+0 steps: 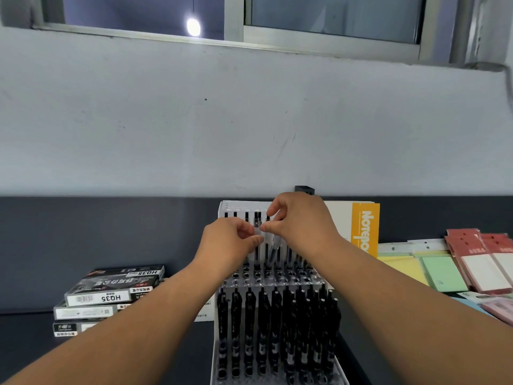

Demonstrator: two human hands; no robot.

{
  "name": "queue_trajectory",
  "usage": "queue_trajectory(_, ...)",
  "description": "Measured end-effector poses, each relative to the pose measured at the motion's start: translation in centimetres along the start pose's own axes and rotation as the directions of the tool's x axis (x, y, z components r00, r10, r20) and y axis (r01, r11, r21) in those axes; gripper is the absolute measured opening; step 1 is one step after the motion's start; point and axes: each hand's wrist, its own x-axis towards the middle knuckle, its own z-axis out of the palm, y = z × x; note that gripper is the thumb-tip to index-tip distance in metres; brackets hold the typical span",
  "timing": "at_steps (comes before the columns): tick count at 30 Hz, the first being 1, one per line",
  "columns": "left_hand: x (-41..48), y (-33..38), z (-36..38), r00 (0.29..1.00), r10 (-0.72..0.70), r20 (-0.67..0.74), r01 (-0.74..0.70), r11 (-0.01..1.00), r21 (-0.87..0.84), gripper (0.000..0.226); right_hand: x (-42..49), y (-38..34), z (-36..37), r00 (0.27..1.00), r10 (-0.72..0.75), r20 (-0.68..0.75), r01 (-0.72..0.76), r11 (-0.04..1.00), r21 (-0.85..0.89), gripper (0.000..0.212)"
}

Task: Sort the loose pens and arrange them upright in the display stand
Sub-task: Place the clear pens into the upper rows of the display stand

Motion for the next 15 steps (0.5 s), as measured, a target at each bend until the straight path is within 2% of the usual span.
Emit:
queue_trajectory(7, -1.2, 0.5, 0.2, 0.983, 0.090, -0.162, -0.097, 0.995, -0.037, 0.032, 0.5, 0.2, 0.0, 1.000, -0.020, 0.018, 0.022, 0.994, -0.103, 0.028)
queue_trajectory(9, -1.2, 0.7, 0.2, 0.980, 0.108, -0.168, -0.115, 0.993, -0.030, 0.030, 0.4, 0.4, 0.1, 0.999, -0.028, 0.028, 0.031, 0.991, -0.127, 0.025)
queue_trajectory(15, -0.9, 0.9, -0.1, 0.980, 0.161, -0.116, -0.160, 0.987, 0.017, 0.038, -0.2, 1.0, -0.5, 0.999, -0.039, 0.036, 0.039, 0.999, -0.006, 0.024)
